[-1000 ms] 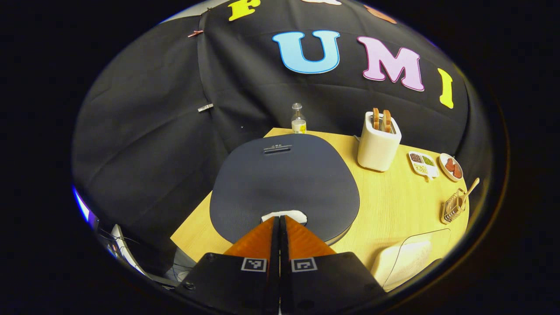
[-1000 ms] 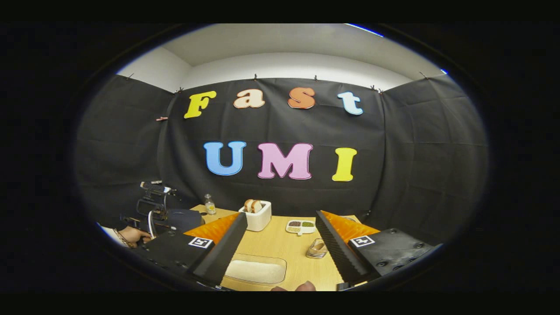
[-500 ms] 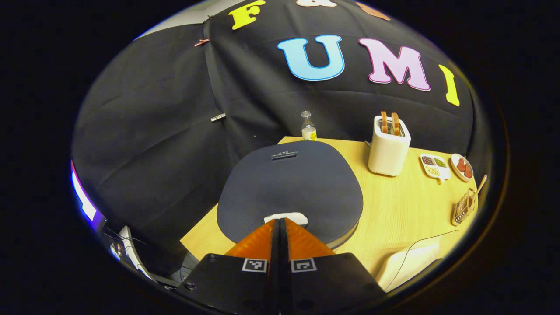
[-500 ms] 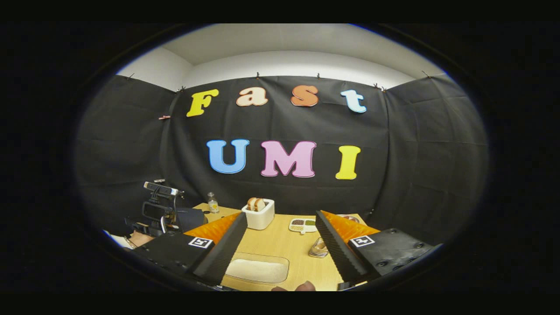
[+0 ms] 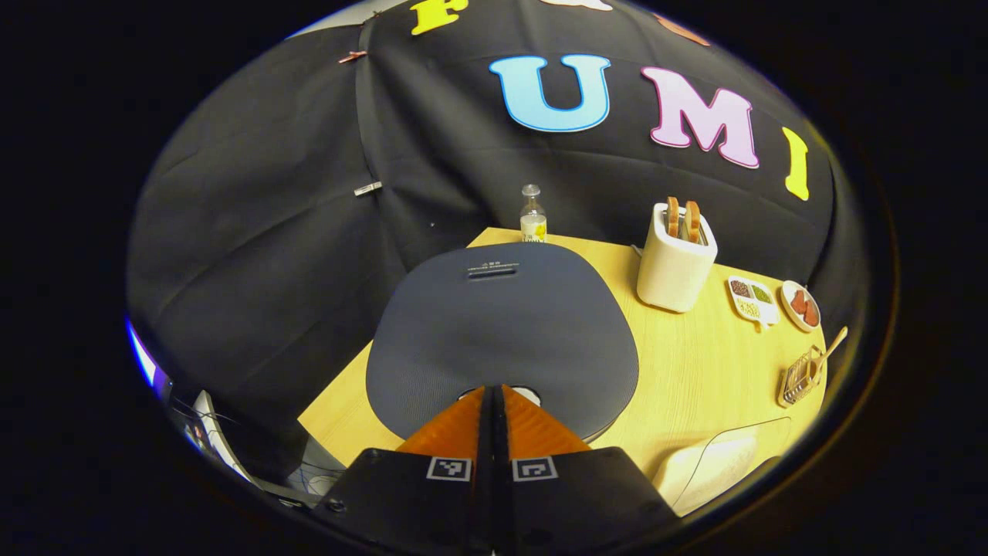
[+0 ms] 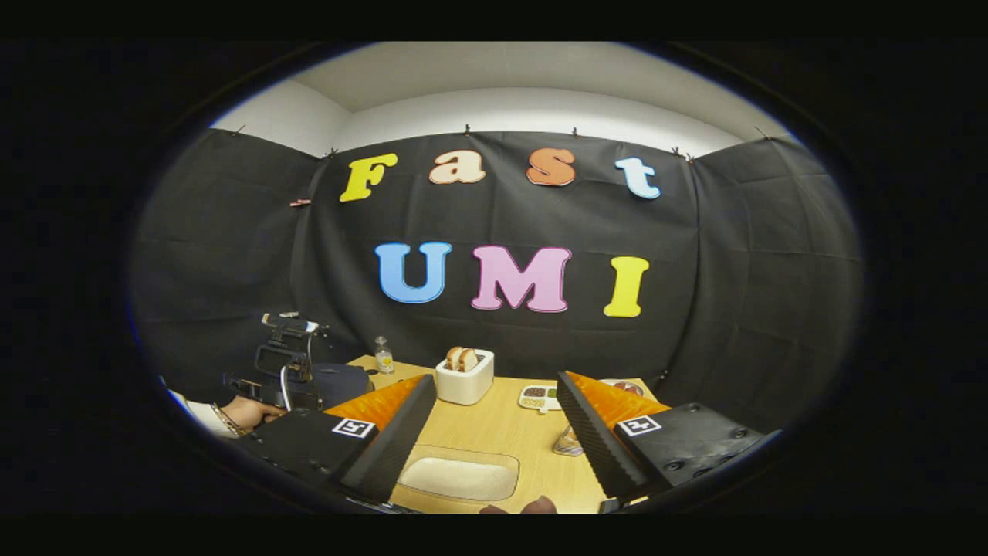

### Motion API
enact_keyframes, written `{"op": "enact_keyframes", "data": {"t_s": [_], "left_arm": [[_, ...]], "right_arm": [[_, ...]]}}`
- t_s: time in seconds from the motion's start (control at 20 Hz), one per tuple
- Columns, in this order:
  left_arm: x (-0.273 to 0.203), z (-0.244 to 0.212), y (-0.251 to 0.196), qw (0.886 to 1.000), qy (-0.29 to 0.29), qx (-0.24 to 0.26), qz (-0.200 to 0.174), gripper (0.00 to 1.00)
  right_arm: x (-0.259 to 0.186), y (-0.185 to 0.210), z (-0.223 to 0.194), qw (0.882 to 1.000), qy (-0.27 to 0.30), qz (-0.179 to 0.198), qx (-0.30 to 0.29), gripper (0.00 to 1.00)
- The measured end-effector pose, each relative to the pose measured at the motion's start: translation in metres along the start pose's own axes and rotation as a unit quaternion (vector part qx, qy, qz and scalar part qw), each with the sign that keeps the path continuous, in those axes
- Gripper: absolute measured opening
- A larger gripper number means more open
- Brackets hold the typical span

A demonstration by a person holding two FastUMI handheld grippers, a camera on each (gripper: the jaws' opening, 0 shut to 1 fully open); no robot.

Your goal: Close the left gripper, press the button to open the rice cooker; take a wooden spoon from the chopstick holder with the right hand, scoop a spoonful of rice and pour it into the rice cooker, then put the wooden spoon back into the chopstick holder.

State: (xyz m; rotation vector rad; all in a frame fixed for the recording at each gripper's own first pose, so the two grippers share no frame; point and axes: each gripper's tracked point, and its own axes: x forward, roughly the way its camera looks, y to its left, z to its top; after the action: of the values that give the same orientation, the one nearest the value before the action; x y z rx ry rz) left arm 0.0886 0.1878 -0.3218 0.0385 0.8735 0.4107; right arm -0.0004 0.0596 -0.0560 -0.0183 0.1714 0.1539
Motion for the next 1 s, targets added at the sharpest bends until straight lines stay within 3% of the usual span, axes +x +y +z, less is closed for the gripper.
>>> {"op": "enact_keyframes", "data": {"t_s": [0.1, 0.3, 0.65, 1.0], "left_arm": [[-0.001, -0.001, 0.003, 1.000, -0.003, 0.006, 0.000, 0.06], [-0.015, 0.015, 0.006, 0.999, -0.026, -0.035, -0.014, 0.05], [-0.051, 0.096, 0.020, 0.992, -0.127, -0.020, -0.005, 0.05], [-0.075, 0.137, 0.031, 0.985, -0.166, -0.047, -0.003, 0.05]], "right_arm": [[-0.001, 0.002, 0.002, 1.000, -0.001, 0.002, 0.002, 0.98], [-0.002, 0.000, 0.003, 1.000, -0.005, 0.002, -0.006, 0.98], [-0.004, -0.007, 0.003, 1.000, -0.004, -0.005, 0.004, 0.98], [-0.009, -0.019, 0.000, 1.000, -0.003, -0.018, 0.009, 1.00]]}}
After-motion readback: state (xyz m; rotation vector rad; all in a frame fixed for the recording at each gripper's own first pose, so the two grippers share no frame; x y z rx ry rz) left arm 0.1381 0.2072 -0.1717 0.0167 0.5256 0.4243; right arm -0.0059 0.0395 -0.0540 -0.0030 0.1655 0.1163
